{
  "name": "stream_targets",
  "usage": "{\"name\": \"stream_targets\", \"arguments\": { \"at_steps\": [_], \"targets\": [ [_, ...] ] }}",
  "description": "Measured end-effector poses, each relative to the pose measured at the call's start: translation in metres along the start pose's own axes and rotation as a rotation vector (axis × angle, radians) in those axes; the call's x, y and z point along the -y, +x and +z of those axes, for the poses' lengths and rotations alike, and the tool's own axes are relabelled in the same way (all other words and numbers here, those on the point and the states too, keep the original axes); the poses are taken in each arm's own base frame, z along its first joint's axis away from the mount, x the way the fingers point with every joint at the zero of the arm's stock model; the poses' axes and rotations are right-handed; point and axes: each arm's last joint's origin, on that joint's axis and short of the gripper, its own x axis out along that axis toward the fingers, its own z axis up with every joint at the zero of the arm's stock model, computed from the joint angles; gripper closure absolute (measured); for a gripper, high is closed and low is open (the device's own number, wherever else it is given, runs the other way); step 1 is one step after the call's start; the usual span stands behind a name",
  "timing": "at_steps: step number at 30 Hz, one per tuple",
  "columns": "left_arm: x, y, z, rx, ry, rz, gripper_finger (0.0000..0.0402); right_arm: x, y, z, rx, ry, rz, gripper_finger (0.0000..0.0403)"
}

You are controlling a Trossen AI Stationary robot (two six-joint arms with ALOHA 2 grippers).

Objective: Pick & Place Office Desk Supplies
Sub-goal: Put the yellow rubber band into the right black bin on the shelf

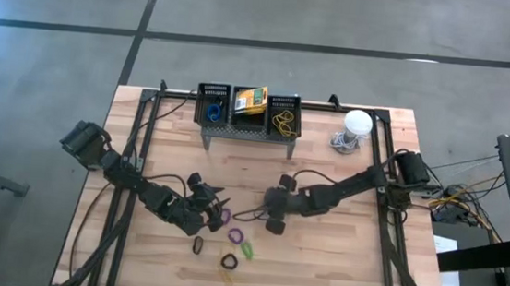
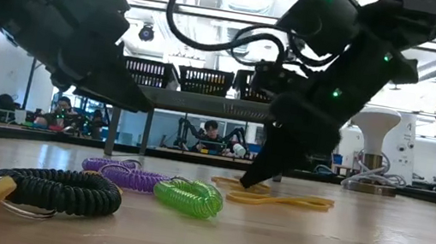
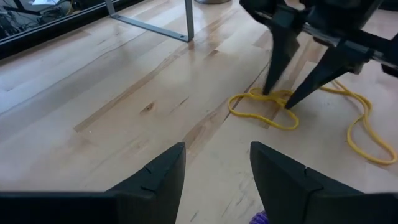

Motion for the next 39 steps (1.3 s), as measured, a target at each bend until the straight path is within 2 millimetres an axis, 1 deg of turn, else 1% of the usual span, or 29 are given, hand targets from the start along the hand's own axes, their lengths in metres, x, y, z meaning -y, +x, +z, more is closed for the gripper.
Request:
{"name": "stream_targets", "arguments": {
  "at_steps": [5, 7, 9, 11, 13, 16, 19, 21, 24, 27, 30, 34, 37, 39],
  "targets": [
    [0.000, 0.000, 0.000, -0.003, 0.003, 0.001, 0.0217, -0.007, -0.004, 0.001, -0.021, -0.031, 0.116, 0.0374],
    [0.000, 0.000, 0.000, -0.003, 0.003, 0.001, 0.0217, -0.014, -0.009, 0.004, 0.007, -0.082, 0.186, 0.0385],
    [0.000, 0.000, 0.000, -0.003, 0.003, 0.001, 0.0217, -0.023, -0.019, 0.012, 0.101, -0.105, 0.227, 0.0390],
    [0.000, 0.000, 0.000, -0.003, 0.003, 0.001, 0.0217, -0.029, -0.032, 0.022, 0.210, -0.152, 0.230, 0.0393],
    [0.000, 0.000, 0.000, -0.003, 0.003, 0.001, 0.0217, -0.033, -0.050, 0.032, 0.319, -0.202, 0.183, 0.0394],
    [0.000, 0.000, 0.000, -0.002, 0.003, 0.001, 0.0217, -0.032, -0.083, 0.045, 0.460, -0.246, 0.033, 0.0394],
    [0.000, 0.000, 0.000, -0.002, 0.002, 0.001, 0.0217, -0.024, -0.121, 0.060, 0.584, -0.297, -0.156, 0.0394],
    [0.000, 0.000, 0.000, -0.001, 0.003, 0.001, 0.0217, -0.013, -0.146, 0.071, 0.643, -0.321, -0.283, 0.0394],
    [0.000, 0.000, 0.000, 0.000, 0.002, 0.002, 0.0217, 0.011, -0.177, 0.087, 0.695, -0.298, -0.455, 0.0394],
    [0.000, 0.000, 0.000, 0.000, 0.001, 0.002, 0.0217, 0.042, -0.192, 0.098, 0.723, -0.222, -0.519, 0.0394],
    [0.000, 0.000, 0.000, 0.001, 0.000, 0.002, 0.0217, 0.075, -0.190, 0.105, 0.732, -0.152, -0.494, 0.0394],
    [0.000, 0.000, 0.000, 0.000, 0.001, 0.001, 0.0217, 0.116, -0.173, 0.108, 0.666, -0.074, -0.427, 0.0394],
    [0.000, 0.000, 0.000, 0.000, 0.001, 0.001, 0.0217, 0.143, -0.160, 0.104, 0.583, -0.001, -0.417, 0.0391],
    [0.000, 0.000, 0.000, 0.000, 0.001, 0.001, 0.0217, 0.158, -0.154, 0.100, 0.525, 0.073, -0.398, 0.0381]
  ]
}}
